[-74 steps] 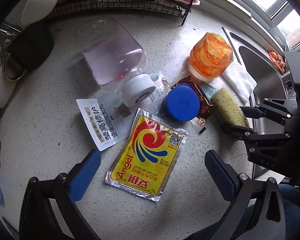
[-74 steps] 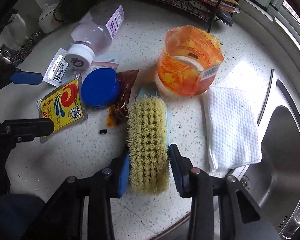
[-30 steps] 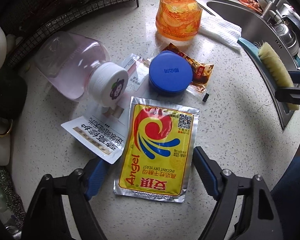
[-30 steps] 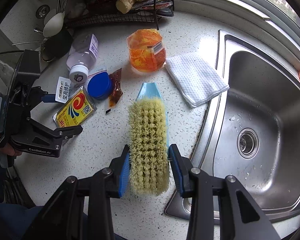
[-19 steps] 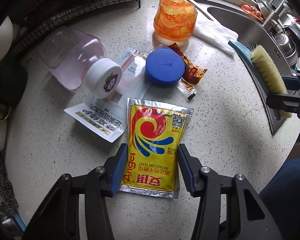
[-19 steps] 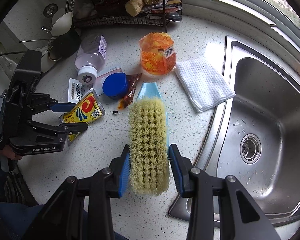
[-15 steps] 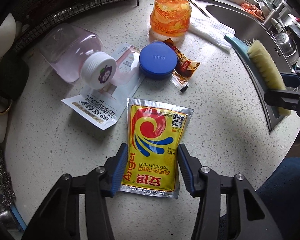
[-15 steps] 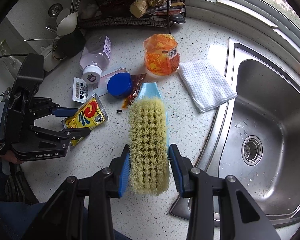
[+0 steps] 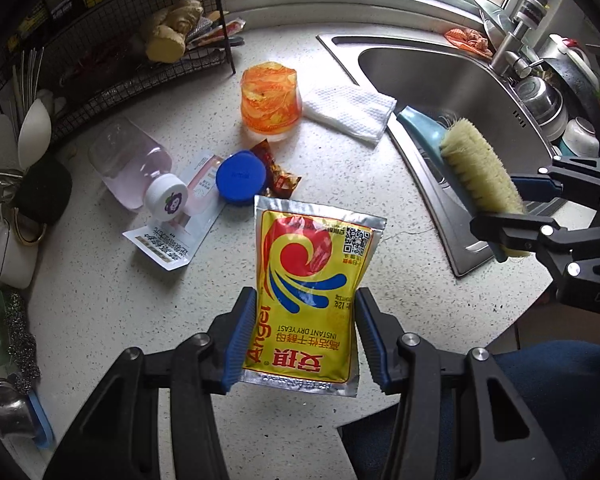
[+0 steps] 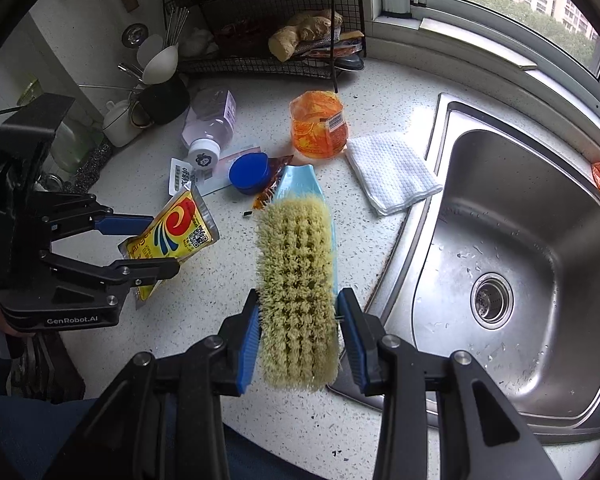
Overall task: Collect trash
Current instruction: 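Carry the yeast packet and brush with both grippers down to the red bucket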
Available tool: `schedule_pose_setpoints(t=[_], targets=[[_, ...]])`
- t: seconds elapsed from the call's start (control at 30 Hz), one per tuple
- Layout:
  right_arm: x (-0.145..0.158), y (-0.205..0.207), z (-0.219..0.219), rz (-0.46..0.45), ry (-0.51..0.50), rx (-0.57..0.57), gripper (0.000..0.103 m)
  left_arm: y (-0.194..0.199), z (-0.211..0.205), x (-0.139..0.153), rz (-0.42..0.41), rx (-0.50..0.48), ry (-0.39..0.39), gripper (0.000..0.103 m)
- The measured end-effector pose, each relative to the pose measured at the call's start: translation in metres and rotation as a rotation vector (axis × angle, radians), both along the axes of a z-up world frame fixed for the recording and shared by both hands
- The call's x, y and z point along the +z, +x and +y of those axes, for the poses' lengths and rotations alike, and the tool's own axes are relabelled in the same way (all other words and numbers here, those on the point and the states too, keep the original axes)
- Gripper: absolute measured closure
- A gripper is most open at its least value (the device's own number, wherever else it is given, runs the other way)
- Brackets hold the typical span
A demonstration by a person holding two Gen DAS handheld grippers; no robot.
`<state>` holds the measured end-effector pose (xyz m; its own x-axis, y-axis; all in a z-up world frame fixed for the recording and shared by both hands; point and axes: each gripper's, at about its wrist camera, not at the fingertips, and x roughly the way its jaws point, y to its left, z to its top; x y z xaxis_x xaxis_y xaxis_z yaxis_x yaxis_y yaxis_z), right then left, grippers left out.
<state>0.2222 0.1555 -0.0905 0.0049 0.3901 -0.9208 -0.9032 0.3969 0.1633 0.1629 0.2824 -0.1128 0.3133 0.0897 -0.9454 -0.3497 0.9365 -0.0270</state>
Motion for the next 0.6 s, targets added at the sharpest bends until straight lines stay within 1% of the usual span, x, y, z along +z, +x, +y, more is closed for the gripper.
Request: schedule_pose_setpoints(t=[0.1, 0.27, 0.3, 0.47, 0.6], targets=[[0.007, 0.002, -0.012, -0.021, 0.008, -0.007, 0.068, 0.005, -0.008, 0.012, -0.017, -0.012, 0.014, 0.055], [0.018, 0.008, -0.039, -0.039, 0.029, -0.059, 0.068, 0.009, -0.042, 0.035, -0.041, -0.039, 0.032, 0.055], [0.021, 0.008, -0.046, -0.046, 0.034, -0.072, 0.068, 0.010, -0.049, 0.035, -0.045, -0.050, 0.037, 0.055], [0.035, 0.003, -0.092, -0.064, 0.058, -0.130, 0.068, 0.013, -0.099, 0.050, -0.059, -0.100, 0.060, 0.055], [0.042, -0.004, -0.133, -0.071, 0.060, -0.180, 0.068, 0.013, -0.146, 0.055, -0.075, -0.144, 0.054, 0.055]])
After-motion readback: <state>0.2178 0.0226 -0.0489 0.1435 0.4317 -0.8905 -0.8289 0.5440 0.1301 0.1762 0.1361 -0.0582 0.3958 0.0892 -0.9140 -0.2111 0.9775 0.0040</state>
